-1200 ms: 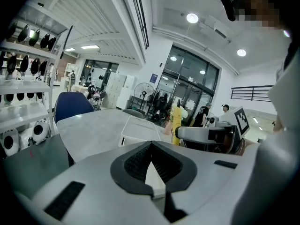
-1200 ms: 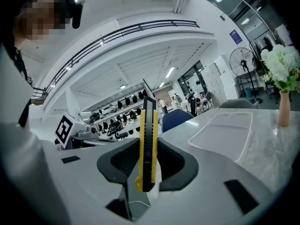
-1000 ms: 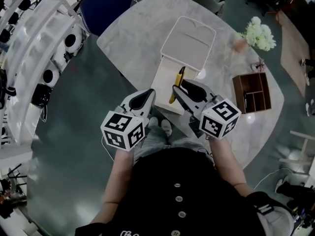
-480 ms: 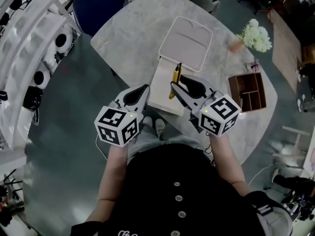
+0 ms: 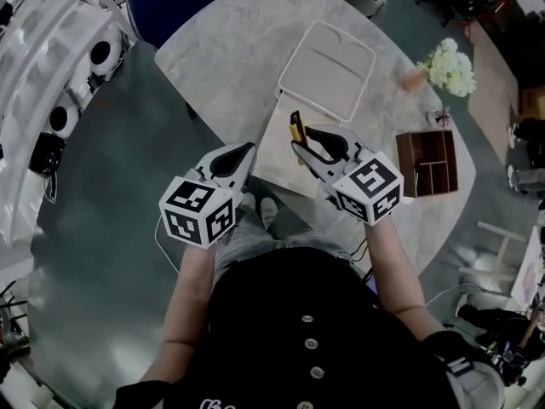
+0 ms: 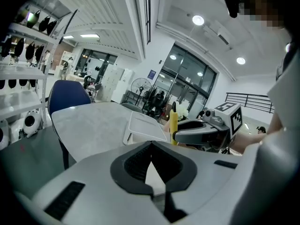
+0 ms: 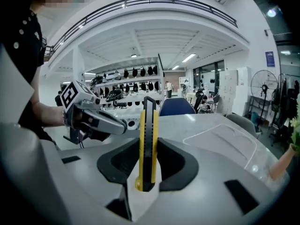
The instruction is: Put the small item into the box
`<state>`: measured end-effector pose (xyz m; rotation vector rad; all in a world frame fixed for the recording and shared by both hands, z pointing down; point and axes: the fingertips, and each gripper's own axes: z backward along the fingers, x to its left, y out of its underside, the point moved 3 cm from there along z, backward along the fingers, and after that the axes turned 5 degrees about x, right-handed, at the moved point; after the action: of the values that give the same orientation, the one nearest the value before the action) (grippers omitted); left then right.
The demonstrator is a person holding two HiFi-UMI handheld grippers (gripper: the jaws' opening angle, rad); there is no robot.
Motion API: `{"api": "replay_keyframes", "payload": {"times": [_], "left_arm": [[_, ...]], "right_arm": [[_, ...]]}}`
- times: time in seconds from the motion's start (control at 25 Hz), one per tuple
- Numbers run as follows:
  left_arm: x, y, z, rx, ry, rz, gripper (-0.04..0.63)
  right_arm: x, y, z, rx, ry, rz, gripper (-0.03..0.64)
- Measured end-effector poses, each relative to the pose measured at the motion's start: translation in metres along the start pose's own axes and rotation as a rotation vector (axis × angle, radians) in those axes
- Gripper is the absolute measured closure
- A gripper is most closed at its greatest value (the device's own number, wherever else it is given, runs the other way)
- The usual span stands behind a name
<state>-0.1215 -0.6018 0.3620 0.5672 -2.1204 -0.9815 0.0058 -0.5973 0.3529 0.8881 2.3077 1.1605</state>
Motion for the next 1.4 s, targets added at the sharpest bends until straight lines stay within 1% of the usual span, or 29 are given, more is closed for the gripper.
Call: {"api": "replay_keyframes", "payload": {"times": [0.32,0.44,0.6,0.68,0.92,1.08,1.24,1.4], "left_arm": [[0.016,0.016,0.002,0.009,-0.034,0.047,0.578],[0.021,0.02,0.002,0.008,-0.048,0.063,0.578],[0.023,0.032,0.0,0.016,-0.067,0.081,0.578],[0.026,0.036,0.0,0.015,-0.075,0.09,0.578],[0.033,0.05,0.0,0.024,-0.106,0.133,0.578],[0.037,0.055,0.0,0.031,-0.123,0.15,0.578],[0.042,0.058,-0.001,0.031,-0.135,0.17,0.578],[0.044,0.059,0.0,0.035,-0.14,0.175,0.578]], "right_arm": [[0.001,0.022,-0.026,0.189,-0.043,0.242,0.497],[0.0,0.036,-0.035,0.266,-0.074,0.326,0.497],[-0.002,0.056,-0.044,0.367,-0.105,0.474,0.495],[-0.004,0.062,-0.05,0.401,-0.111,0.539,0.495],[-0.008,0.078,-0.066,0.48,-0.147,0.679,0.495],[-0.004,0.089,-0.075,0.527,-0.187,0.767,0.495],[0.001,0.103,-0.083,0.596,-0.218,0.879,0.495],[0.002,0.114,-0.089,0.662,-0.225,0.941,0.495]]}}
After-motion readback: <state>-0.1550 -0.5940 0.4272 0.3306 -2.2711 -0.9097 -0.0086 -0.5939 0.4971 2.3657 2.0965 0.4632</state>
